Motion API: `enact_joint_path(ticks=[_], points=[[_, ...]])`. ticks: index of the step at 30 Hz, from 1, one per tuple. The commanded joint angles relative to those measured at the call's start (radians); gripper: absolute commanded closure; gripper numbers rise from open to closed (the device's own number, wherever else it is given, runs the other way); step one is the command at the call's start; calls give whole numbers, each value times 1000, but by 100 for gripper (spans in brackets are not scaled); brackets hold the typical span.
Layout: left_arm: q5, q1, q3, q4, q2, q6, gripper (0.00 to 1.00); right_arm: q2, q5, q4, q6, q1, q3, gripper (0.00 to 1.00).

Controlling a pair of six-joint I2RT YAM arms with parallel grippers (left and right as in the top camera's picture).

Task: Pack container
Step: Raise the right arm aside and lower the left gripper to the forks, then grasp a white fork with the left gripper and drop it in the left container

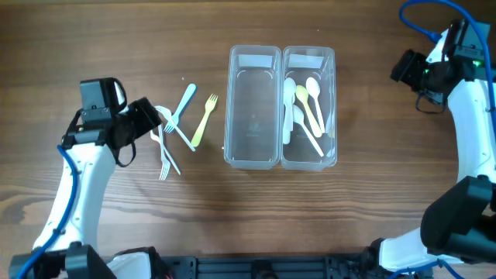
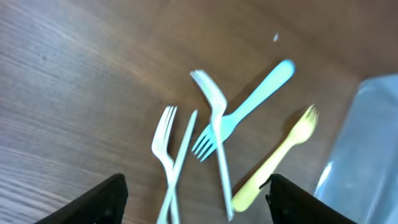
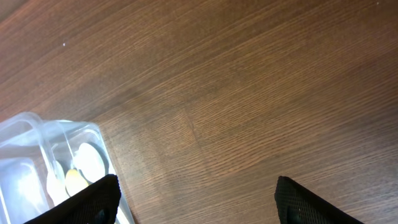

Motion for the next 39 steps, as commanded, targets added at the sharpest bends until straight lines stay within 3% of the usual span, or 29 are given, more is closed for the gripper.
enact_joint_path(ticks=[1, 4, 7, 11, 13, 16, 21, 33, 37, 39], points=[[-16, -68, 23, -46, 39, 144, 26, 19, -15, 0, 18, 3, -2, 20], [-84, -163, 61, -89, 81, 225, 26, 19, -15, 5, 18, 3, -2, 20], [-125, -210, 131, -98, 150, 203, 27, 19, -15, 4, 18, 3, -2, 20], [-77, -209, 330, -185, 376, 61, 31, 19, -16, 0, 18, 3, -2, 21], [-26, -209, 387, -214, 463, -55, 41, 19, -16, -6, 18, 3, -2, 21], [-4, -211, 390, -215, 493, -186, 48, 19, -15, -20, 18, 3, -2, 22], [-5, -211, 390, -236, 500, -429, 47, 19, -15, -25, 17, 3, -2, 23], [-69, -212, 329, -280, 520, -386, 43, 19, -14, -18, 16, 3, -2, 25], [-77, -219, 306, -245, 521, -385, 52, 19, -14, -16, 16, 3, -2, 25], [-95, -238, 306, -245, 536, -385, 52, 19, -14, -15, 16, 3, -2, 26]])
